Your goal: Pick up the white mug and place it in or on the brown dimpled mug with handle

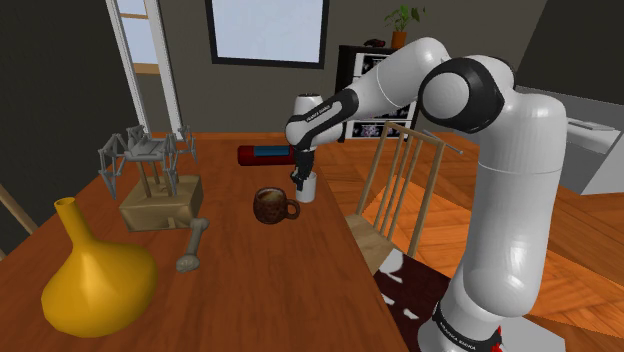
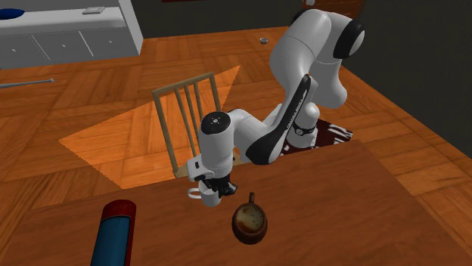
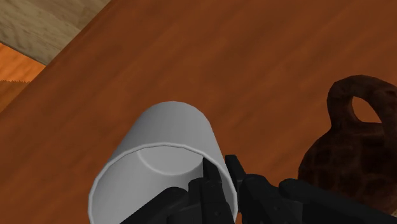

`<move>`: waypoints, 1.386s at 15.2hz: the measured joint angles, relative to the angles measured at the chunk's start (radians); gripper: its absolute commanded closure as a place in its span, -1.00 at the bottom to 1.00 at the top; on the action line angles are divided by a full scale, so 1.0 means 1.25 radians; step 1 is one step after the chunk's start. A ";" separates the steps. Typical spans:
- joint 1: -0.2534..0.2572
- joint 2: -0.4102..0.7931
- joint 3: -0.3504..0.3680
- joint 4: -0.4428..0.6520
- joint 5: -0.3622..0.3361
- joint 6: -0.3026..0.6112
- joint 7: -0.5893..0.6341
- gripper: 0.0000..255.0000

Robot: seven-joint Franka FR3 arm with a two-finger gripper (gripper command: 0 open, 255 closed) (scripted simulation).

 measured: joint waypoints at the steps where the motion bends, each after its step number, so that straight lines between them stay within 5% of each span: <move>1: 0.000 0.000 0.000 0.000 0.000 0.000 0.000 1.00; 21: 0.003 -0.081 -0.005 0.093 -0.019 -0.173 0.010 1.00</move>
